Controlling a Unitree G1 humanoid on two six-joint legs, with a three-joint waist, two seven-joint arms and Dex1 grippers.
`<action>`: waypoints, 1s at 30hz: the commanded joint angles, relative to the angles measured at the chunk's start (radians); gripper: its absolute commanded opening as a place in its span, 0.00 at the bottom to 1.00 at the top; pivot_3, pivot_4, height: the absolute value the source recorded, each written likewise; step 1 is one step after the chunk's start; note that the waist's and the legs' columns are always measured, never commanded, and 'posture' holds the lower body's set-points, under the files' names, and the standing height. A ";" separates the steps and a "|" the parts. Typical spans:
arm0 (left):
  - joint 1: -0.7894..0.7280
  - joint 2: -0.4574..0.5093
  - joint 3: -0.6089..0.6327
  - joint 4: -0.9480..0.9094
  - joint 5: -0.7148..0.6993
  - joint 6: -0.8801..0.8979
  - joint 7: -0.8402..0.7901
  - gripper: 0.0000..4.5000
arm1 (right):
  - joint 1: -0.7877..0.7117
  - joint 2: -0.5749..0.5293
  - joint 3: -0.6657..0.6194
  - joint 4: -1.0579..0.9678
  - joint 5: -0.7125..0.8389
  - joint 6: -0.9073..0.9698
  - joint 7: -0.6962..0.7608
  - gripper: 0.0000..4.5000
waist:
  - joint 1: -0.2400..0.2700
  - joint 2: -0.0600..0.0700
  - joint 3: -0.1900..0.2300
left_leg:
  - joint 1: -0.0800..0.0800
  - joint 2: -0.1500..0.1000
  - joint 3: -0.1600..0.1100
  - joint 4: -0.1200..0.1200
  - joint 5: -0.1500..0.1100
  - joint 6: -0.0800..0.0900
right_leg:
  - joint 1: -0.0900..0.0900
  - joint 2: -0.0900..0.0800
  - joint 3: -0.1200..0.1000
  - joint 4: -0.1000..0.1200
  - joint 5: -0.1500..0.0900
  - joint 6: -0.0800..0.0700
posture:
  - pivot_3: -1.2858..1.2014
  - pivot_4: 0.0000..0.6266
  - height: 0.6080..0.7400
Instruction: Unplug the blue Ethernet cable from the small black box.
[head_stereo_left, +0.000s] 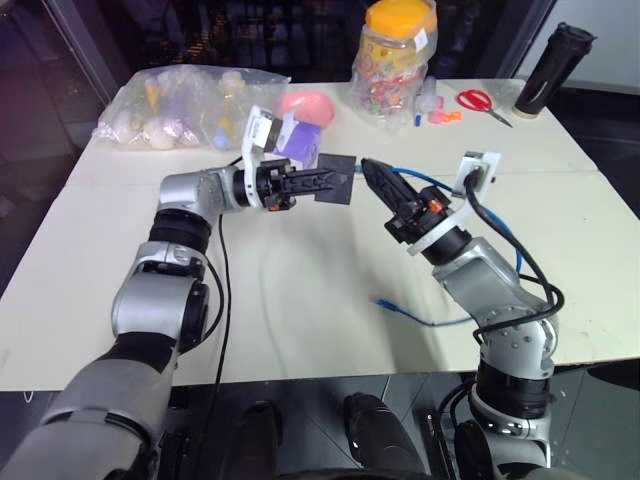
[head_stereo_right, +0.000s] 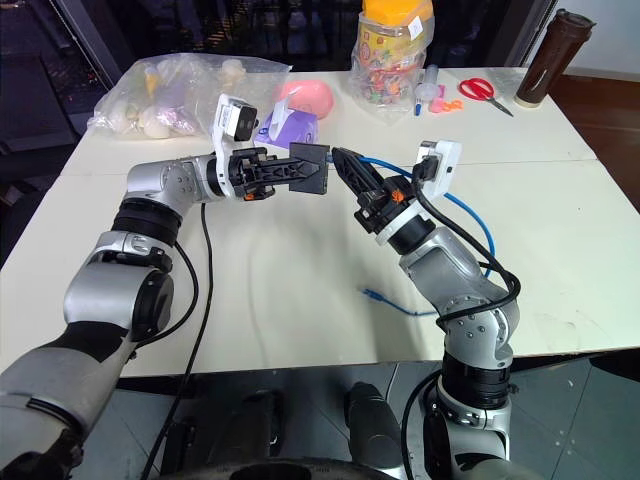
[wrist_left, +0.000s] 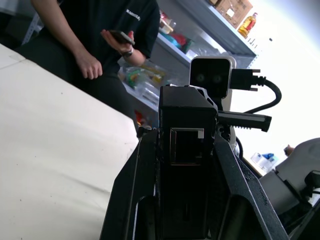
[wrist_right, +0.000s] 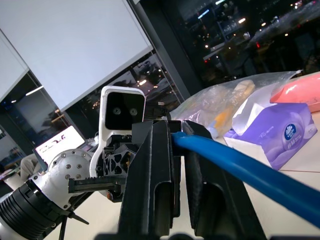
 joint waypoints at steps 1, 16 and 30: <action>-0.017 -0.006 0.023 -0.035 -0.024 -0.005 -0.011 0.12 | 0.003 -0.002 0.015 -0.014 0.015 -0.008 -0.010 0.01 | 0.000 0.000 0.000 | 0.000 0.000 0.000 0.000 0.000 0.000 | 0.000 0.000 0.000 0.000 0.000 0.000 | 0.52 0.24 1.00; -0.006 -0.023 0.051 -0.039 -0.027 0.021 -0.010 0.12 | -0.004 -0.013 0.023 0.030 0.008 -0.039 -0.015 0.83 | 0.000 0.000 0.000 | 0.000 0.000 0.000 -0.001 0.000 0.000 | 0.000 0.000 0.000 -0.003 0.000 0.000 | 0.52 0.24 1.00; 0.025 -0.041 0.078 -0.045 -0.049 0.072 0.013 0.12 | -0.014 0.002 0.002 0.043 0.046 -0.081 -0.029 0.92 | 0.000 0.000 0.000 | -0.001 0.000 0.000 -0.002 0.000 0.000 | 0.000 0.000 0.000 -0.005 0.000 0.000 | 0.52 0.24 1.00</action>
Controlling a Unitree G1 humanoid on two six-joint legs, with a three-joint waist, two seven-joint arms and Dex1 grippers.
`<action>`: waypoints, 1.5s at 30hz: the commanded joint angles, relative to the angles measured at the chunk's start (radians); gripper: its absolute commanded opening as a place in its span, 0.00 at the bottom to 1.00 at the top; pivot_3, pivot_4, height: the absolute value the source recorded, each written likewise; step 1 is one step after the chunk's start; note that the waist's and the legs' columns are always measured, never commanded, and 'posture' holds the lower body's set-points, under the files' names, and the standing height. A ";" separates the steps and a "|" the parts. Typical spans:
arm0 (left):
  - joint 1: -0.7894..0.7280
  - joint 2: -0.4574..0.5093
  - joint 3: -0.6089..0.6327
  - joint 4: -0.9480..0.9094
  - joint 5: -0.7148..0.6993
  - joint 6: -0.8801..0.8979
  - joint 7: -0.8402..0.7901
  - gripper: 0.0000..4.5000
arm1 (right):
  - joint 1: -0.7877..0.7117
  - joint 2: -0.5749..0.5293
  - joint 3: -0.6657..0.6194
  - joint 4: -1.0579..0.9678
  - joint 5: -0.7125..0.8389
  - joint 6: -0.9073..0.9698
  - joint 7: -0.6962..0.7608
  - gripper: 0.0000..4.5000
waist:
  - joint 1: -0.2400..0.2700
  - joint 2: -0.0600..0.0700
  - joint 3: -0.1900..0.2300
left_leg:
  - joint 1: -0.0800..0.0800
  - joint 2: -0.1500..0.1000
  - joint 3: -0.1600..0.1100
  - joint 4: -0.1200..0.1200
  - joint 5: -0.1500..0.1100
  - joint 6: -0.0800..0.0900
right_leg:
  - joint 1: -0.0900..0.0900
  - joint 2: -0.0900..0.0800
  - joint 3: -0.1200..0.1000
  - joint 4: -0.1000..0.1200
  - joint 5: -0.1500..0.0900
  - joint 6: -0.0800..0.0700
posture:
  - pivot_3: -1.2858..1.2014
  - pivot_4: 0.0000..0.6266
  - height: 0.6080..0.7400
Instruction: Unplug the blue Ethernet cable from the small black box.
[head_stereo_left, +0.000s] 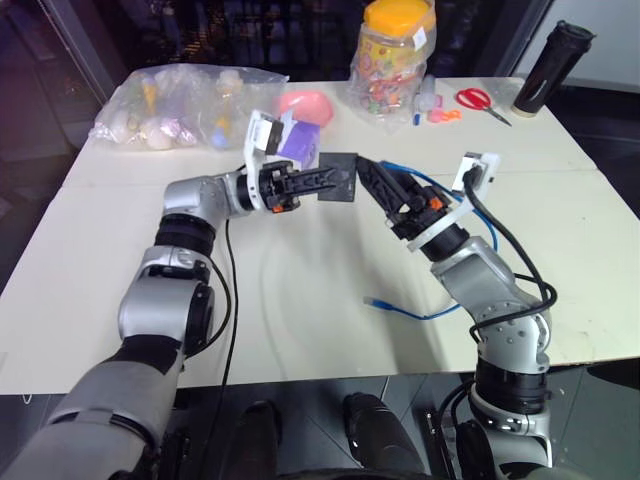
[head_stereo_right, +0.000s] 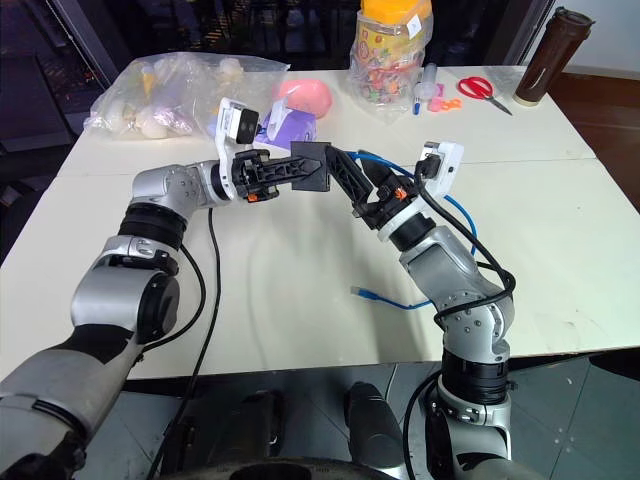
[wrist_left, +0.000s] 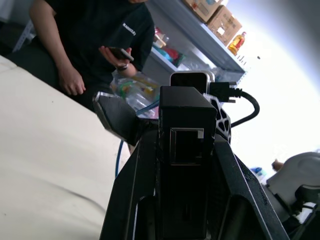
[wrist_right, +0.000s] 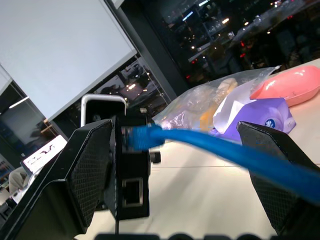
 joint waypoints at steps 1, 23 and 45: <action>0.001 -0.006 0.025 -0.049 -0.034 0.025 0.001 0.12 | -0.011 0.011 -0.007 -0.022 0.031 -0.022 0.007 0.92 | 0.000 0.000 0.000 | 0.000 0.000 0.000 0.000 0.000 0.000 | 0.000 0.000 0.000 0.000 0.000 0.000 | 0.52 0.24 1.00; 0.028 -0.050 0.081 -0.104 -0.079 0.058 0.108 0.12 | -0.003 0.037 0.023 0.004 0.041 -0.047 0.001 0.01 | 0.000 0.000 0.000 | 0.000 0.000 0.000 0.000 0.000 0.000 | 0.000 0.000 0.000 -0.001 0.000 0.000 | 0.52 0.24 1.00; 0.004 -0.004 0.075 -0.063 -0.071 0.027 0.083 0.12 | -0.010 -0.114 -0.079 0.063 0.115 -0.075 0.001 0.39 | 0.001 0.000 0.000 | 0.000 0.000 0.000 -0.003 0.000 0.000 | 0.000 0.000 0.000 -0.004 0.000 0.000 | 0.52 0.24 1.00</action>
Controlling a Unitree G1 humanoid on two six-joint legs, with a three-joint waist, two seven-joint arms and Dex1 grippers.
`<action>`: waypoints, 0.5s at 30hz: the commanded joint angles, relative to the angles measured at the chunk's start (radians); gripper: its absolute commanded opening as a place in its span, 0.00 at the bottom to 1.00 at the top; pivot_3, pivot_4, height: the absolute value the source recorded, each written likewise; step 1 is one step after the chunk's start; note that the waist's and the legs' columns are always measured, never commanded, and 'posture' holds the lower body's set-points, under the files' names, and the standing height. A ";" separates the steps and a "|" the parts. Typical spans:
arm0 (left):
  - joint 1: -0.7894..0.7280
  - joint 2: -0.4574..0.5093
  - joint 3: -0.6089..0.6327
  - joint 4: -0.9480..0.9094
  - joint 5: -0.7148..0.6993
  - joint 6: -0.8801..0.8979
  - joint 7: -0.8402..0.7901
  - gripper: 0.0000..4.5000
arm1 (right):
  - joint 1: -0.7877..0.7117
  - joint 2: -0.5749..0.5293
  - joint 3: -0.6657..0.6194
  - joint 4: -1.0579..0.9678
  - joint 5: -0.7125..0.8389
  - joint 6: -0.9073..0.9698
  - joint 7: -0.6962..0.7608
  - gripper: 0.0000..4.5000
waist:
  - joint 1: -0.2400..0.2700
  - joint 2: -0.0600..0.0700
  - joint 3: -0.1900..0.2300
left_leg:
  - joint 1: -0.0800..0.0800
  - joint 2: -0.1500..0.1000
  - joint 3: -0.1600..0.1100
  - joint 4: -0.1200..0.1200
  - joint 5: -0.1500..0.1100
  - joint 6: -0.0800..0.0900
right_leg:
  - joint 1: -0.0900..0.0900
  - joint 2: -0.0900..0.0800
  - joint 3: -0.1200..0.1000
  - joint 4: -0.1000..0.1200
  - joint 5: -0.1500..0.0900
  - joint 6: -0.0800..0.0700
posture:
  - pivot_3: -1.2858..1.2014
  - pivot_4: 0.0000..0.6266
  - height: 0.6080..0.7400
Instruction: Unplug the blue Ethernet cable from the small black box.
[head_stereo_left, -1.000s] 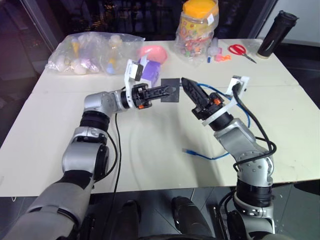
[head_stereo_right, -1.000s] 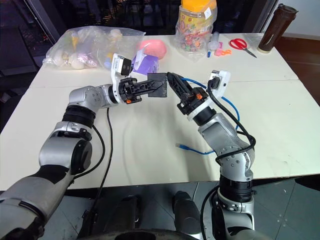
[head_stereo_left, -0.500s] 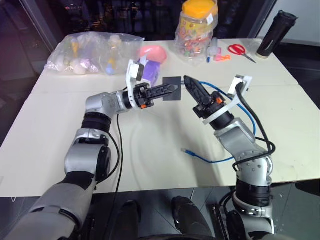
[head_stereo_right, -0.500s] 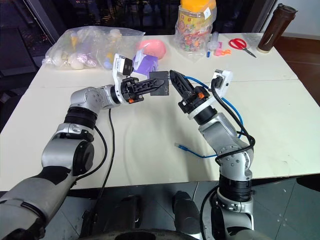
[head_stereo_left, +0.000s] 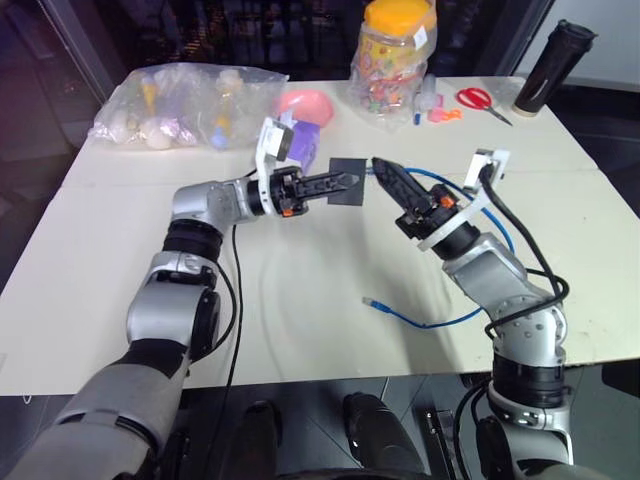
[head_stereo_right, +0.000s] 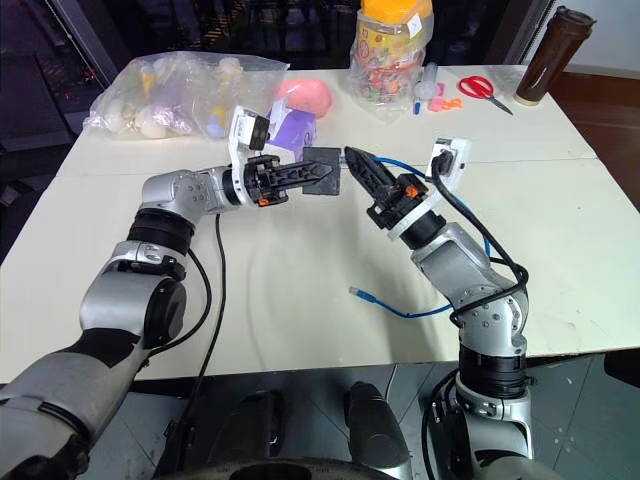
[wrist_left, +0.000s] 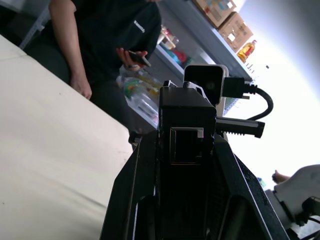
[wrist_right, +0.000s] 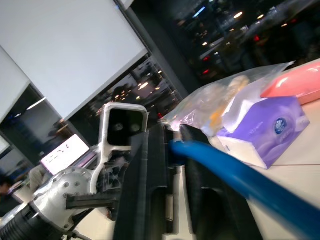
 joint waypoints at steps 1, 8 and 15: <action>-0.011 0.000 0.047 -0.029 -0.048 -0.004 -0.011 0.12 | -0.009 0.002 -0.038 -0.003 -0.018 -0.034 -0.019 0.51 | 0.001 0.000 0.000 | 0.000 0.000 0.000 0.000 0.000 0.000 | 0.000 0.000 0.000 0.000 0.000 0.000 | 0.52 0.24 1.00; 0.022 -0.023 0.066 -0.048 -0.072 0.038 0.010 0.12 | -0.010 0.039 -0.025 -0.020 -0.015 -0.044 -0.023 0.71 | 0.003 0.000 0.000 | 0.000 0.000 0.000 0.000 0.000 0.000 | 0.000 0.000 0.000 0.000 0.000 0.000 | 0.52 0.24 1.00; 0.026 -0.043 0.072 -0.073 -0.092 0.061 0.036 0.12 | 0.005 0.056 0.004 -0.044 -0.005 -0.031 -0.014 0.71 | 0.002 0.000 0.000 | 0.000 0.000 0.000 0.000 0.000 0.000 | 0.000 0.000 0.000 0.000 0.000 0.000 | 0.52 0.24 1.00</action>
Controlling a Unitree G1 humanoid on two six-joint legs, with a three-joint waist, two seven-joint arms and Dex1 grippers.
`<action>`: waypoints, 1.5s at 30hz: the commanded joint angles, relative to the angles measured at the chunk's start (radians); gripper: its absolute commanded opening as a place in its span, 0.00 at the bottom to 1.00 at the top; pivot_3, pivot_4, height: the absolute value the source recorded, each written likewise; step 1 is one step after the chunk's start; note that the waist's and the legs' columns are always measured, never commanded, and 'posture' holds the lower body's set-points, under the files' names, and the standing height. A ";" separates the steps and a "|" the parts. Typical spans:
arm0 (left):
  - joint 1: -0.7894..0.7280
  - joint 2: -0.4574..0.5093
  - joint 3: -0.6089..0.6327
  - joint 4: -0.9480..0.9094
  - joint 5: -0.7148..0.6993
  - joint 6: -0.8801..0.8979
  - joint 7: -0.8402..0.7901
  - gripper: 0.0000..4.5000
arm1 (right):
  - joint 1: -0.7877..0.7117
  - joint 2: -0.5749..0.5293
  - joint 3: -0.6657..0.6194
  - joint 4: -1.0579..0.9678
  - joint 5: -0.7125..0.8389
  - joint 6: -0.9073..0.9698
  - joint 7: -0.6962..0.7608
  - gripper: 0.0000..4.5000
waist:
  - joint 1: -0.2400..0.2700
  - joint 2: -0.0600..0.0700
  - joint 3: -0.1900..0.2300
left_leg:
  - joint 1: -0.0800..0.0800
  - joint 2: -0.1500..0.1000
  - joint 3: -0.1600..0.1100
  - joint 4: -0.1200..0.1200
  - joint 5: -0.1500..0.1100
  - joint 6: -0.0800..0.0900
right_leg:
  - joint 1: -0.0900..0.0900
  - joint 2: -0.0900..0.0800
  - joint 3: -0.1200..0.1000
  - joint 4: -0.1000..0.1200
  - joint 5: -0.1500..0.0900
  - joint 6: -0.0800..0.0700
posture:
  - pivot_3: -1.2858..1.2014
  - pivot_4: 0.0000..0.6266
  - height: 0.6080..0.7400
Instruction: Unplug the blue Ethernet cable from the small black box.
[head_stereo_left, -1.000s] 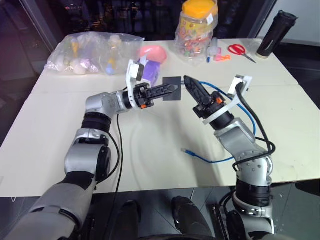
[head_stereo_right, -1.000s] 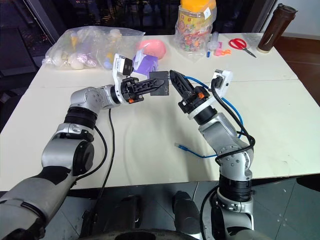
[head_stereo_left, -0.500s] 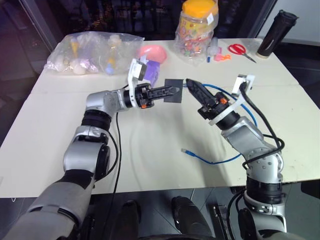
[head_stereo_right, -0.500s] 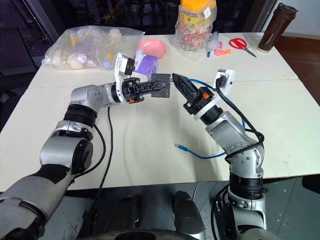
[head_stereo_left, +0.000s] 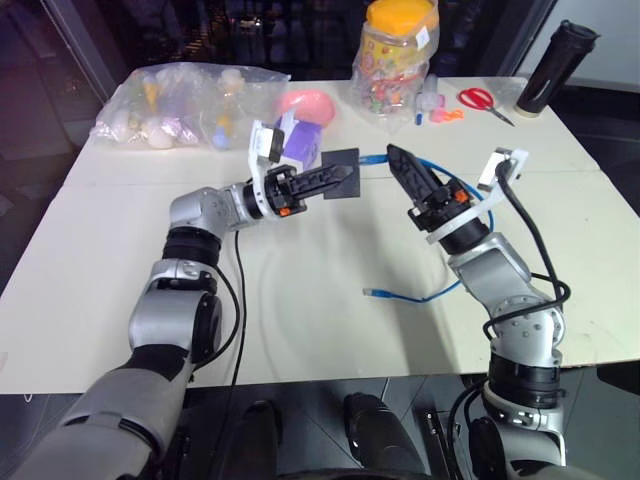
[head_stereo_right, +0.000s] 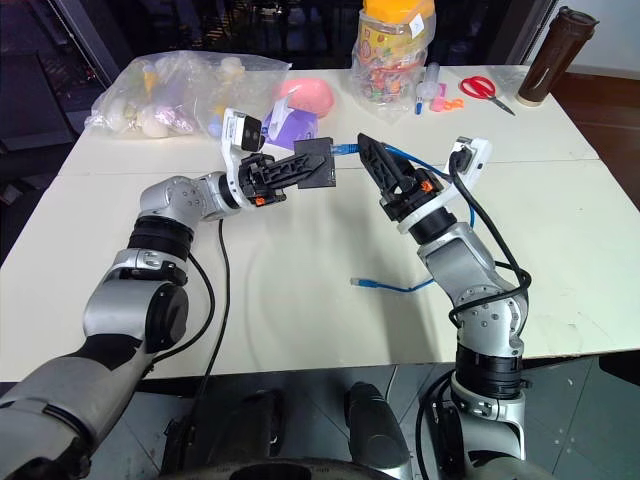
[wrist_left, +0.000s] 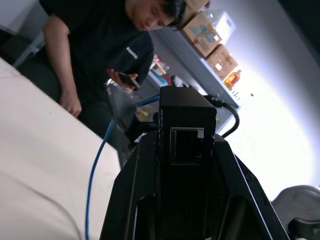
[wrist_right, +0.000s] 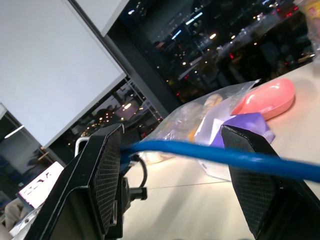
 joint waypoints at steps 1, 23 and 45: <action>-0.007 -0.015 0.023 -0.044 -0.034 0.010 0.012 0.12 | 0.005 0.012 0.026 -0.047 0.009 0.001 0.012 0.71 | 0.000 0.000 0.000 | 0.000 0.000 0.000 0.000 0.000 0.000 | 0.000 0.000 0.000 0.000 0.000 0.000 | 0.52 0.24 1.00; 0.019 -0.049 0.016 -0.100 -0.057 0.033 0.052 0.12 | 0.002 0.024 0.049 -0.036 0.001 -0.010 0.018 0.30 | -0.001 0.000 0.000 | 0.000 0.000 0.000 0.000 0.000 0.000 | 0.000 0.000 0.000 0.000 0.000 0.000 | 0.52 0.24 1.00; -0.044 0.101 0.045 0.053 -0.004 -0.086 0.052 0.12 | 0.059 -0.188 -0.174 0.055 0.057 -0.004 0.025 0.01 | -0.002 0.000 0.000 | 0.000 0.000 0.001 -0.002 0.000 0.000 | 0.000 0.000 0.000 -0.002 0.000 0.000 | 0.52 0.24 1.00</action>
